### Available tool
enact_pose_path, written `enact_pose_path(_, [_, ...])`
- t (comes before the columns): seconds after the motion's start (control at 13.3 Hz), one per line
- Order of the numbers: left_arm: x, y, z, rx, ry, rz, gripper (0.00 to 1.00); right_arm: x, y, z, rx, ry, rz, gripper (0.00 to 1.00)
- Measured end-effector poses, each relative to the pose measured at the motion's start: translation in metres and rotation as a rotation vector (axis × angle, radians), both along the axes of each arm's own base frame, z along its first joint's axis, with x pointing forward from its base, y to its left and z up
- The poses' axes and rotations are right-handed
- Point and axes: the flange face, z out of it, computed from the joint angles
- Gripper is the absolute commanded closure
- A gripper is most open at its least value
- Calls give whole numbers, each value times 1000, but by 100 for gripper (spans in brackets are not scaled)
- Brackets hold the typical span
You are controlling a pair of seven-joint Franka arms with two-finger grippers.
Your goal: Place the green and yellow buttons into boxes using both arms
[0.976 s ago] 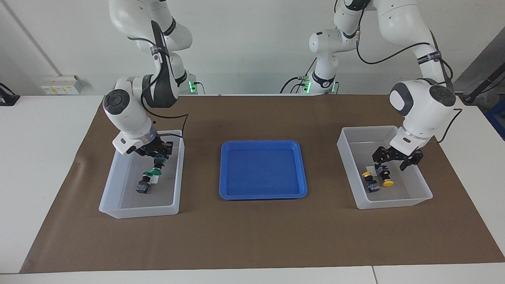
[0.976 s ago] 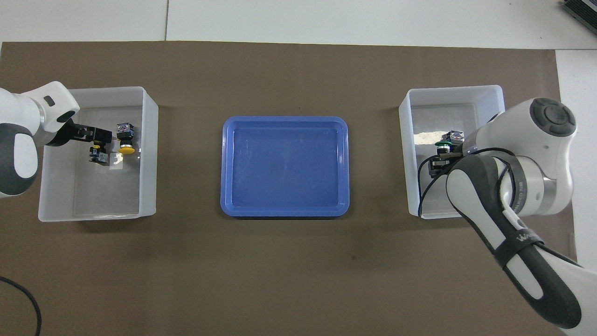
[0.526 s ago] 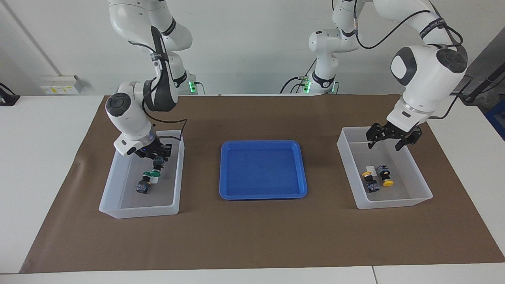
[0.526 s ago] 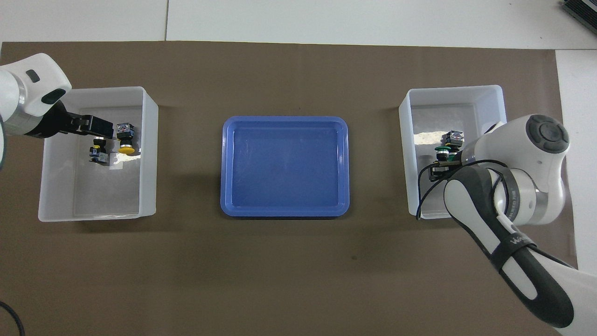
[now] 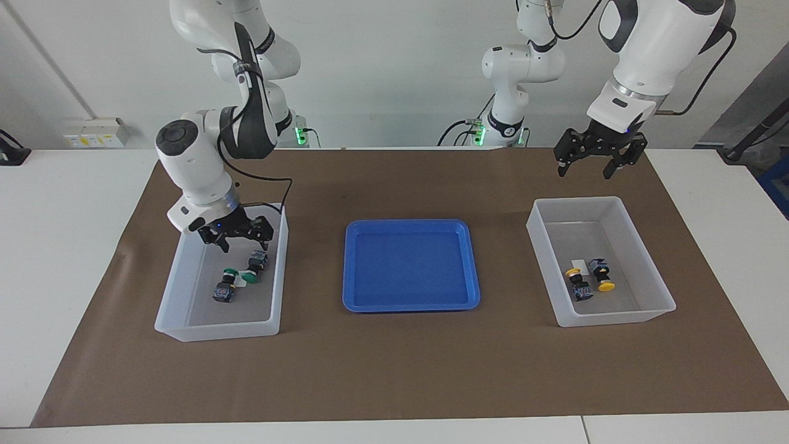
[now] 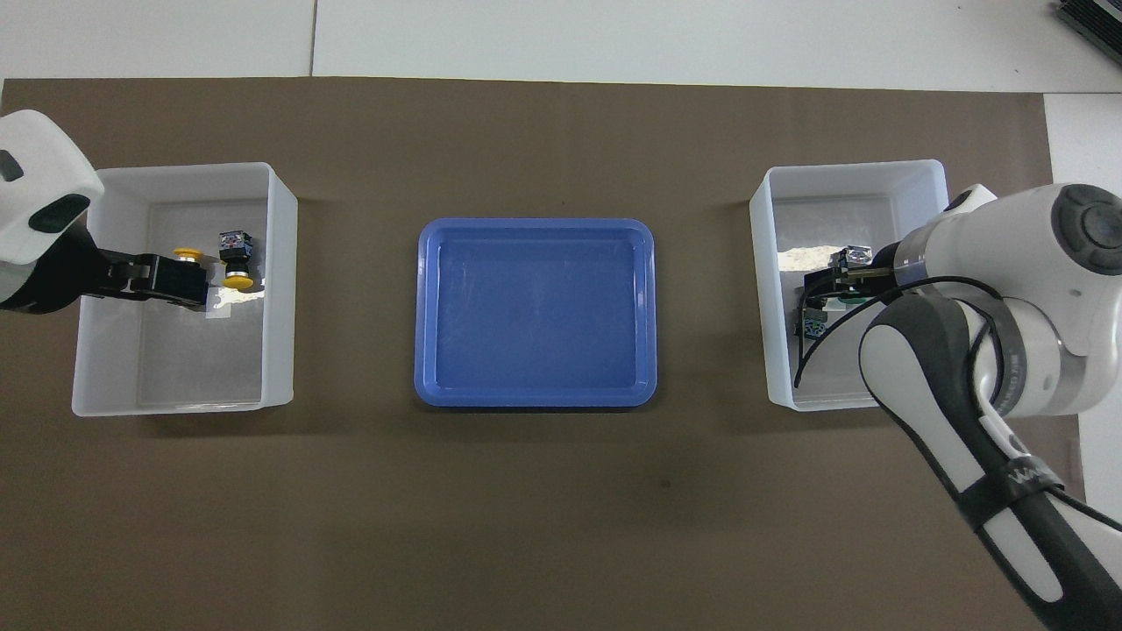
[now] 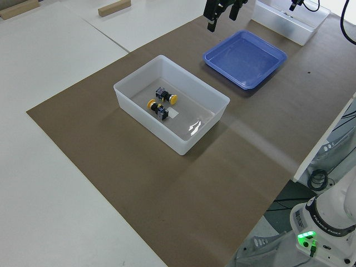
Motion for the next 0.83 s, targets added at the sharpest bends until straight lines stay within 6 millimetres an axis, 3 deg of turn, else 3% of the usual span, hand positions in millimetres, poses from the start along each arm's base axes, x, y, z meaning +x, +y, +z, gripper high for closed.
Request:
enact_pose_path(0.3, [0, 11, 25, 2, 1, 10, 0, -12, -20, 100, -37, 1, -2, 0])
enact_pose_path(0.53, [3, 21, 29, 17, 13, -35, 0, -30, -38, 166, -33, 49, -30, 0])
enact_pose_path(0.83, [4, 30, 21, 19, 42, -67, 0, -52, -58, 231, -30, 91, -66, 0])
